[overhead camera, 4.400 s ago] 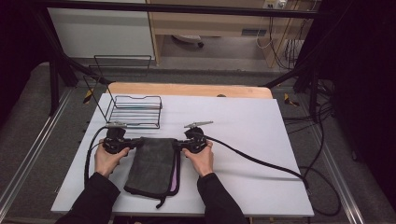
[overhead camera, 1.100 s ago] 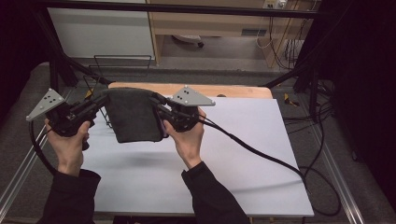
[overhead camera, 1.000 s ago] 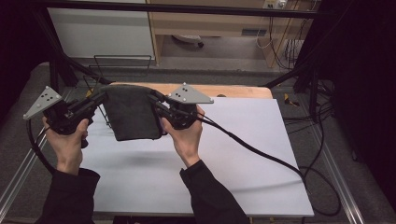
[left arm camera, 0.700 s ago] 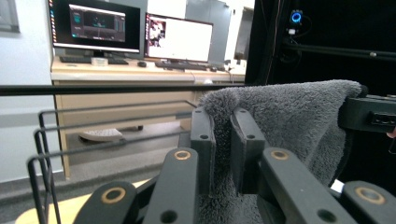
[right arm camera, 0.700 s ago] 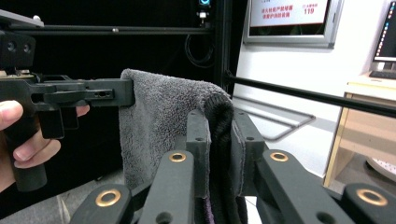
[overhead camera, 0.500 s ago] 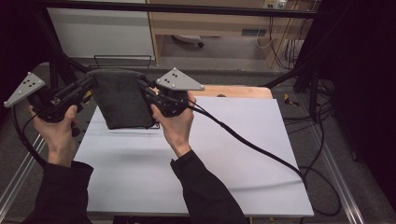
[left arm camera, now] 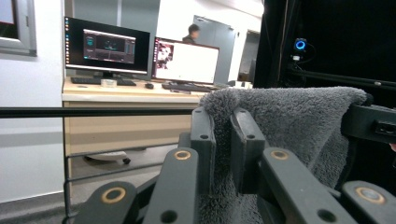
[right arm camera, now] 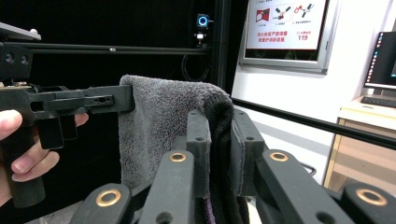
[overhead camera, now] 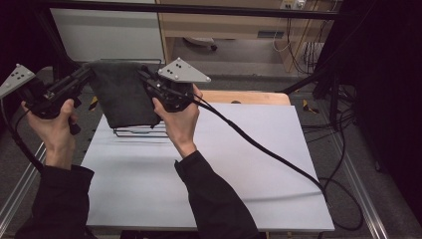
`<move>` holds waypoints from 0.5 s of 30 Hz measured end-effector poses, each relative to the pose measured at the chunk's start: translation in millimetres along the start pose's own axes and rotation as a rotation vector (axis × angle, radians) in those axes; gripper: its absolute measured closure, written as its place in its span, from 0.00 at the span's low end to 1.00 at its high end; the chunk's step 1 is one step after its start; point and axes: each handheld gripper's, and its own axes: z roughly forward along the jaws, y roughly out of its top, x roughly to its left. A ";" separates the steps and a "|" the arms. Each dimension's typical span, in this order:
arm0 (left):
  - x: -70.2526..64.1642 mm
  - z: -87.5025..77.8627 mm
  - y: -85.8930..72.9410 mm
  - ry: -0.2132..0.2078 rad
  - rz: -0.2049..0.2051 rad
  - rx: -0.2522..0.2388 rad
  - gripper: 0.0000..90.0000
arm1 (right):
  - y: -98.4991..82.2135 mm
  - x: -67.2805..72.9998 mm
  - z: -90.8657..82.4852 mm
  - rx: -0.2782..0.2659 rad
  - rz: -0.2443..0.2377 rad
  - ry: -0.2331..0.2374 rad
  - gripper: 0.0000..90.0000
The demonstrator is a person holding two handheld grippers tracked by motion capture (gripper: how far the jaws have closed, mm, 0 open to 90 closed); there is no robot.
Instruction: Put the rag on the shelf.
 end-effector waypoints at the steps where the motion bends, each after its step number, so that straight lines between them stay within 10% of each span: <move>1: 0.9 0.7 2.1 0.004 -0.003 -0.003 0.90 | 1.8 -0.1 1.7 -0.002 -0.004 0.000 0.90; 15: 14.3 3.1 29.9 0.027 -0.013 -0.058 0.90 | 33.0 5.7 23.7 -0.029 -0.039 -0.008 0.90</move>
